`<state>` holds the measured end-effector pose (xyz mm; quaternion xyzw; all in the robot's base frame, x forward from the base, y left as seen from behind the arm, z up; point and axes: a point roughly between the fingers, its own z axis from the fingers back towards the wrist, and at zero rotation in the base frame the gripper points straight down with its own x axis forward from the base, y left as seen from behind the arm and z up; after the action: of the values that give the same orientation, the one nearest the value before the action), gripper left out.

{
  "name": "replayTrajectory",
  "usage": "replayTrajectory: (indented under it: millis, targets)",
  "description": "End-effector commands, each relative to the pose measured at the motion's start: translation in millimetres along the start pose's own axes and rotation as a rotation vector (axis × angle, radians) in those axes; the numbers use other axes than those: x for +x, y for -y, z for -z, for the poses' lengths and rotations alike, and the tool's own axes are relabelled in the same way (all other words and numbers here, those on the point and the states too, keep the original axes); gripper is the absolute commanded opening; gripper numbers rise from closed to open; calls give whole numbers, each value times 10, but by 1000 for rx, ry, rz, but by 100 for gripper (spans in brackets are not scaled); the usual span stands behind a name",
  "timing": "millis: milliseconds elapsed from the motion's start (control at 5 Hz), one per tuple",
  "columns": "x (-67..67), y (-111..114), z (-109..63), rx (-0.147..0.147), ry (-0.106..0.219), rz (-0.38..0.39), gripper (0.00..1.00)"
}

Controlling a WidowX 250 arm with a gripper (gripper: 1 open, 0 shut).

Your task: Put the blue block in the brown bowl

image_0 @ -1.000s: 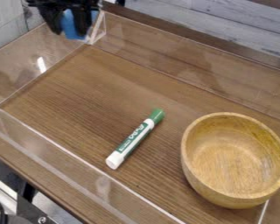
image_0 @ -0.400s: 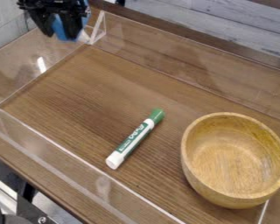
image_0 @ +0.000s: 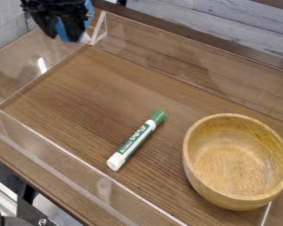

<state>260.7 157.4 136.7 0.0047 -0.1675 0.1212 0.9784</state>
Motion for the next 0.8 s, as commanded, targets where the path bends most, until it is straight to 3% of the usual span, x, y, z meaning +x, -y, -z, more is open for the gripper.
replayTrajectory:
  millis: [0,200,600]
  targets:
    - [85,-14,-190,20,85,22,0]
    - [109,13,-221,11,115,35,0]
    - [115,-43,-174,25,156,61,0]
